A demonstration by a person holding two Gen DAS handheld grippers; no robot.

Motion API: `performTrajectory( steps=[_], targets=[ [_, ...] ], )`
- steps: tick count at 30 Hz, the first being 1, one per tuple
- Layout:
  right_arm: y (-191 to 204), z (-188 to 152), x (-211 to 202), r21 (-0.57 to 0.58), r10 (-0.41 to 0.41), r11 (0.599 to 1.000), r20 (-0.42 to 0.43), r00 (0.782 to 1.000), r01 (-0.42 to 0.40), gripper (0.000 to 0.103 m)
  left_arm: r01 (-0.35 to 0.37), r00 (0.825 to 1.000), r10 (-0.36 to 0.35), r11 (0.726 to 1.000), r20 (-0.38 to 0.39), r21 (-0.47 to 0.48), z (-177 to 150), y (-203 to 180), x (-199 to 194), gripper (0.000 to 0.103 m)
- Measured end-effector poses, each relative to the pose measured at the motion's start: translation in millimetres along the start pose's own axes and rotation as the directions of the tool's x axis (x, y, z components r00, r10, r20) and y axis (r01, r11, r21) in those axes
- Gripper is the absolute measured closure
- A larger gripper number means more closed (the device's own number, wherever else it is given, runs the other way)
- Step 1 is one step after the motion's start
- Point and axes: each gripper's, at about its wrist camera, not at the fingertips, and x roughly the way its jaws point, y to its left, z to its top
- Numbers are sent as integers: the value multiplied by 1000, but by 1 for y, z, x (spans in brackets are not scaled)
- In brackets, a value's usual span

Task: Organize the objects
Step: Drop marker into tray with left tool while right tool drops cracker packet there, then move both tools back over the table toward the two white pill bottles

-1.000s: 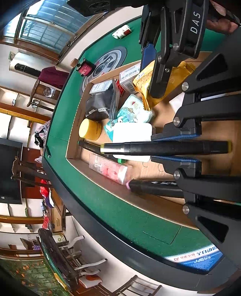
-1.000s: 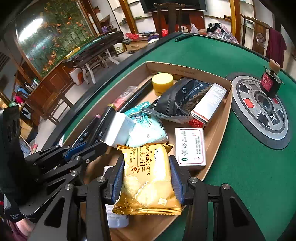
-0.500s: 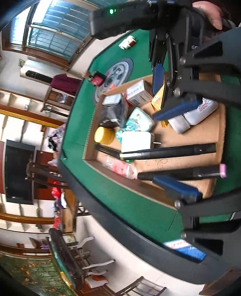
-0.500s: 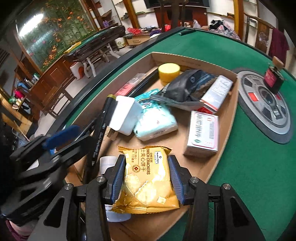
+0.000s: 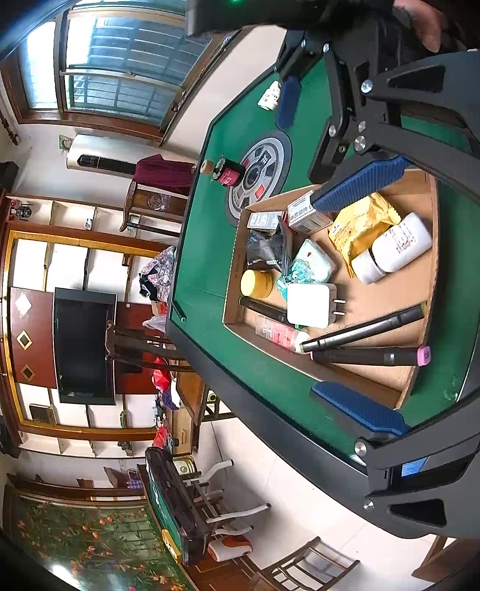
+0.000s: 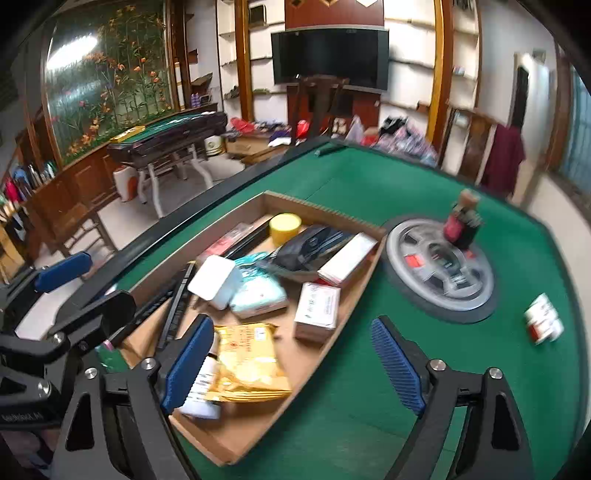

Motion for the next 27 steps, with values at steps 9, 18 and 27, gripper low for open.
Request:
performTrajectory(
  steps=[9,18,27],
  targets=[
    [-24,-9,-16,-12,-96,995,36,995,96,9,-10,1000,11,1000,-14,25,0,-23,-4,8],
    [-50,-19,-24,38,-117,992,37,992,116,8,15,999,-13,996,-30,83,1,-58,-2,8],
    [-76,-28,-24,83,-128,989,27,991,125,8,44,997,-37,992,-65,119,-1,-86,7,8]
  ],
)
